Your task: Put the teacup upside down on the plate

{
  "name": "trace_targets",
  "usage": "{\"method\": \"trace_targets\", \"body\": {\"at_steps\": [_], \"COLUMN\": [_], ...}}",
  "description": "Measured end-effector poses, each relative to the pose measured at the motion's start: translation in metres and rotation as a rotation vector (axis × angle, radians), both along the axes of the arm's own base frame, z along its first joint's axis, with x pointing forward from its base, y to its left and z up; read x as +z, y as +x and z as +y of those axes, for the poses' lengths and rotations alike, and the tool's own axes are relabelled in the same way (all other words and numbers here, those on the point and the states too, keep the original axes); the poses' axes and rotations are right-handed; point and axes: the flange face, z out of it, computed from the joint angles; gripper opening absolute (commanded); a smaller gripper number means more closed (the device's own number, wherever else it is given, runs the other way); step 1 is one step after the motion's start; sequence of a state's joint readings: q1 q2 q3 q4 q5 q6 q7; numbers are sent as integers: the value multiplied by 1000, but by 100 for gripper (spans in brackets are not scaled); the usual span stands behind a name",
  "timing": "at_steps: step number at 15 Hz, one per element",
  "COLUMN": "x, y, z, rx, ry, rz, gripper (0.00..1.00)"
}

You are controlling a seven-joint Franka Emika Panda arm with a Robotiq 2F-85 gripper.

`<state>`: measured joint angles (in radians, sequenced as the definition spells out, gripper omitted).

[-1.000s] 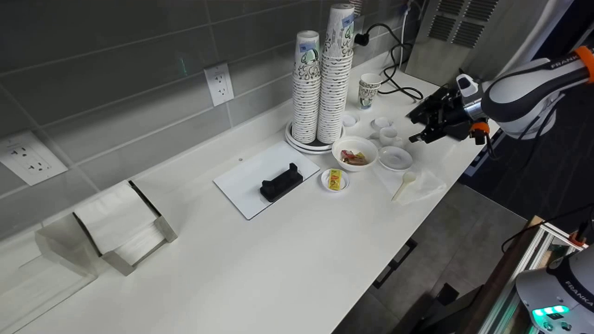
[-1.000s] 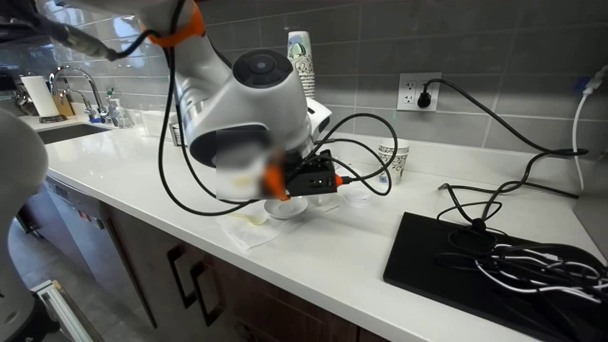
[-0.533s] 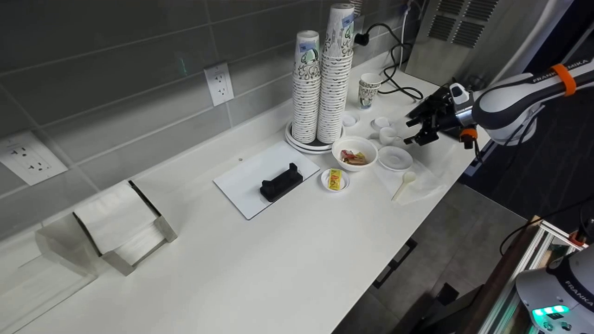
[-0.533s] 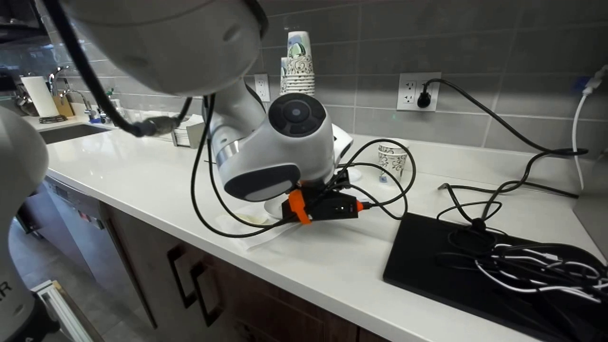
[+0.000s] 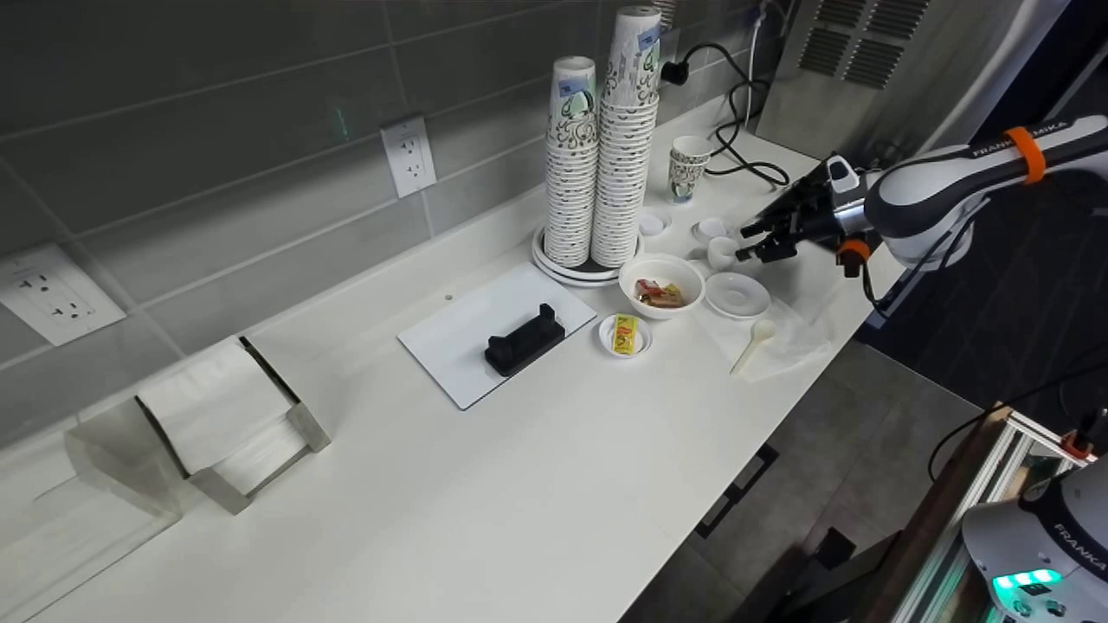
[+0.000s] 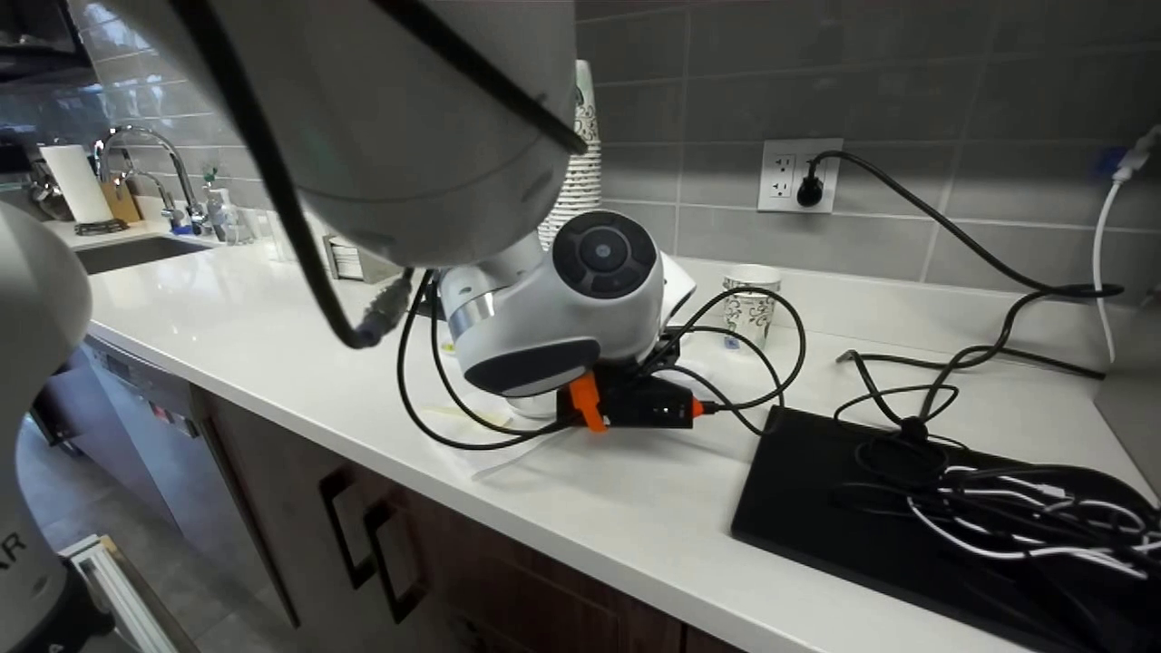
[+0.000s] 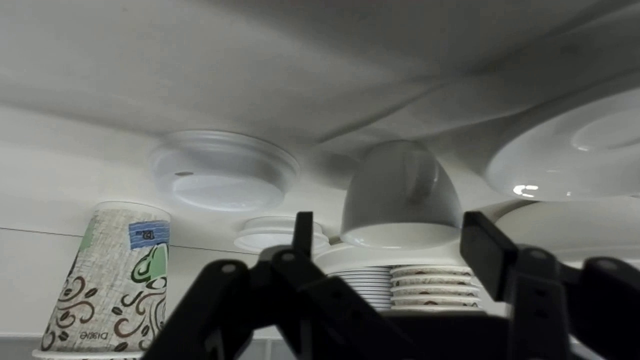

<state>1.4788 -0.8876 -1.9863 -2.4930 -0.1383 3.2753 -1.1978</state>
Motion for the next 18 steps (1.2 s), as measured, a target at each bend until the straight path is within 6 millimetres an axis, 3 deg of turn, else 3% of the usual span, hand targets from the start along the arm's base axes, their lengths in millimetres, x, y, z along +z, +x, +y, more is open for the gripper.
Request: {"method": "trace_targets", "body": {"at_steps": [8,12,15,18], "x": [-6,-9,-10,-10], "y": [4,4,3,3], "z": [0,2,1,-1], "rx": [-50,-57,-57,-58], "ry": [62,82,85,81], "rz": [34,55,69,78], "gripper": [85,100,100,92]}}
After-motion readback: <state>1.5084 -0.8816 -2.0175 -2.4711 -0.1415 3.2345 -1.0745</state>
